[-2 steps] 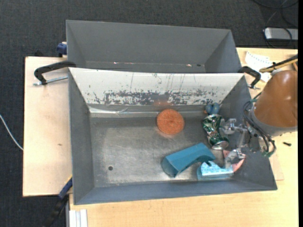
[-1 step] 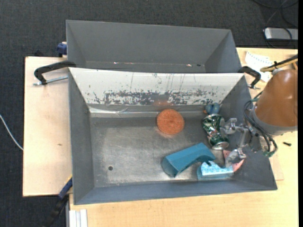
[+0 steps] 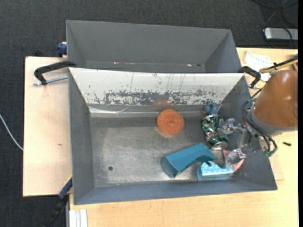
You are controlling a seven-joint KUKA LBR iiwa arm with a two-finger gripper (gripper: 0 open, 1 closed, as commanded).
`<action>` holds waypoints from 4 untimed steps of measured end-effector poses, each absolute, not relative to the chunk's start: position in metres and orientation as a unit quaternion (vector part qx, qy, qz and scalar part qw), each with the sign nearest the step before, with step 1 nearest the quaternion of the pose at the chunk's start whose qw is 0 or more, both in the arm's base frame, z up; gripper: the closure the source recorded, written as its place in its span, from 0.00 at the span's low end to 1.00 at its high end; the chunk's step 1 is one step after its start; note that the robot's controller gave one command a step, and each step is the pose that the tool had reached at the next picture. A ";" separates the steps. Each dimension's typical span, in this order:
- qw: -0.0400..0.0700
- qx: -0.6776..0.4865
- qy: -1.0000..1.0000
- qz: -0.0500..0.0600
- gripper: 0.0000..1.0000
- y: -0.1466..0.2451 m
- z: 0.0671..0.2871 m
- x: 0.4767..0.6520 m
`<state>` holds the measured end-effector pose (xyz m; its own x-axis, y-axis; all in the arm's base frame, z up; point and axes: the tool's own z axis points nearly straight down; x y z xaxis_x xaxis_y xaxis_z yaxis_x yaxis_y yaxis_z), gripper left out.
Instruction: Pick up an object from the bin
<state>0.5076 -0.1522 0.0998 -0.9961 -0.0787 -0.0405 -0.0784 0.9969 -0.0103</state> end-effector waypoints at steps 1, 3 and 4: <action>0.020 -0.035 0.999 -0.004 0.00 -0.152 0.100 0.508; 0.007 -0.110 0.994 -0.002 0.00 -0.095 0.159 0.514; 0.008 -0.082 0.997 -0.001 0.00 -0.088 0.094 0.504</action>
Offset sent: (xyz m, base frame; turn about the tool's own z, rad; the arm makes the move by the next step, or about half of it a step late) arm 0.0202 0.0328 0.0719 -0.0504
